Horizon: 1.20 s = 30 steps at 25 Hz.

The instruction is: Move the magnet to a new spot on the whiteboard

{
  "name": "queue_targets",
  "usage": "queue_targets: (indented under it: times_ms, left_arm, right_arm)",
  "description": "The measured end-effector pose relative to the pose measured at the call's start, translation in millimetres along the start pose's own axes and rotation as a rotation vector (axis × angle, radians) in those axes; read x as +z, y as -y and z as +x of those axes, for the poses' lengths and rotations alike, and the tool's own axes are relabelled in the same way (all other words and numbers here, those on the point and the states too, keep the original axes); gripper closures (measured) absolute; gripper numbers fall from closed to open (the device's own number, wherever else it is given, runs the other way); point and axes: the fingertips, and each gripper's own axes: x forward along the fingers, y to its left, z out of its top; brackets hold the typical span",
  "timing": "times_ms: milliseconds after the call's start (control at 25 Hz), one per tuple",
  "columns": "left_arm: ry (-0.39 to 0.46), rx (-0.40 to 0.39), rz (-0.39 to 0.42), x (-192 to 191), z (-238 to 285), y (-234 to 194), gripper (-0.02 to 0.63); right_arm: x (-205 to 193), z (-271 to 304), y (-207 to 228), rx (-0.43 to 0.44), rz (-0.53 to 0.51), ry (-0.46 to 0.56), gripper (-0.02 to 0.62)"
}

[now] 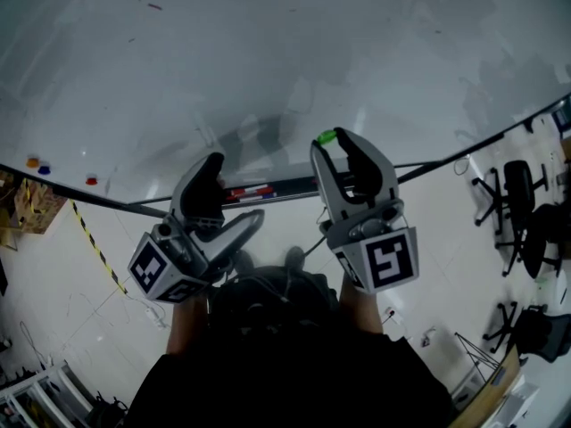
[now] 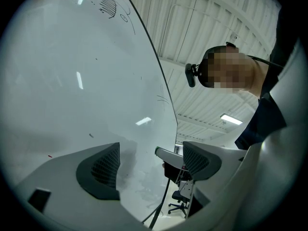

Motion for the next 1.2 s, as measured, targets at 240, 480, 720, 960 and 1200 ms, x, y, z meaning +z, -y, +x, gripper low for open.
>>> queue_targets:
  times_ms: [240,480,720,960,1200]
  left_arm:
    - [0.012,0.016,0.009,5.2,-7.0,-6.1,0.202]
    - [0.019,0.032,0.009,7.8,-14.1,-11.5,0.202]
    - [0.019,0.032,0.012,9.2,-17.0,-15.7,0.202]
    - [0.019,0.029,0.011,10.9,-18.4,-17.6,0.202]
    - [0.013,0.027,0.015,10.2,-19.1,-17.7,0.202]
  right_arm:
    - [-3.0,13.0,-1.6,-0.009,-0.007,-0.008,0.443]
    - [-7.7,25.4,-1.0,-0.053,-0.066,-0.042,0.443]
    - [-11.3,39.4,-2.4,-0.105,-0.192,-0.088,0.443]
    - [-5.9,44.8,-6.9,-0.179,-0.311,-0.099,0.443]
    - [-4.7,49.9,-8.1,-0.25,-0.411,-0.09,0.443]
